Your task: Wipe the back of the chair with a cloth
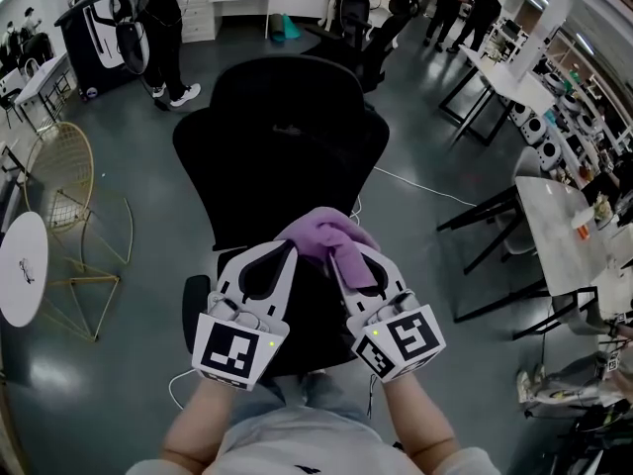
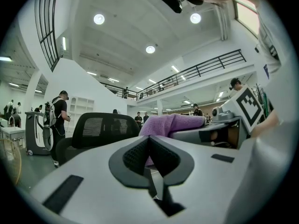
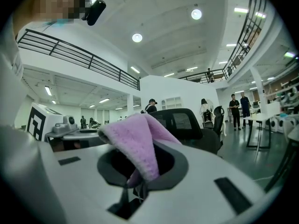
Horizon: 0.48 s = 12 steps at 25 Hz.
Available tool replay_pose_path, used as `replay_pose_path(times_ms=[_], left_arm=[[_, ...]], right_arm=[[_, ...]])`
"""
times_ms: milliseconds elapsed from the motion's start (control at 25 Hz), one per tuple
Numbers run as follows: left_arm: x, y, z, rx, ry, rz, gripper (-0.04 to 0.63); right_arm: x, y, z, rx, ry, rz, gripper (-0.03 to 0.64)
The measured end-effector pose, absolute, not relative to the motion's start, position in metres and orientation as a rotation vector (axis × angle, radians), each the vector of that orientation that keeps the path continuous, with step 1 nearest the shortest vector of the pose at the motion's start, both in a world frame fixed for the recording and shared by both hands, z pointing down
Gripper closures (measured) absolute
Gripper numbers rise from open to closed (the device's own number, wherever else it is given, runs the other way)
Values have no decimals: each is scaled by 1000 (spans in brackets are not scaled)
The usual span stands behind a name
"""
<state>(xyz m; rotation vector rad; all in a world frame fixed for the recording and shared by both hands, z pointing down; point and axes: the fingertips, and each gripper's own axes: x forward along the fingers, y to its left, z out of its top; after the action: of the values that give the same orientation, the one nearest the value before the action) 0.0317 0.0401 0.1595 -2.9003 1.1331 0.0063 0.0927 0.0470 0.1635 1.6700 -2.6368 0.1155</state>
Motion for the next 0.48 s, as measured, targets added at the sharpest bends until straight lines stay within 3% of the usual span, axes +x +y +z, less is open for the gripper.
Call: replay_pose_path(times_ms=[480], left_arm=[[23, 47, 153, -2888, 1138, 54, 583]], right_arm=[[84, 54, 156, 1666, -2638, 80, 572]])
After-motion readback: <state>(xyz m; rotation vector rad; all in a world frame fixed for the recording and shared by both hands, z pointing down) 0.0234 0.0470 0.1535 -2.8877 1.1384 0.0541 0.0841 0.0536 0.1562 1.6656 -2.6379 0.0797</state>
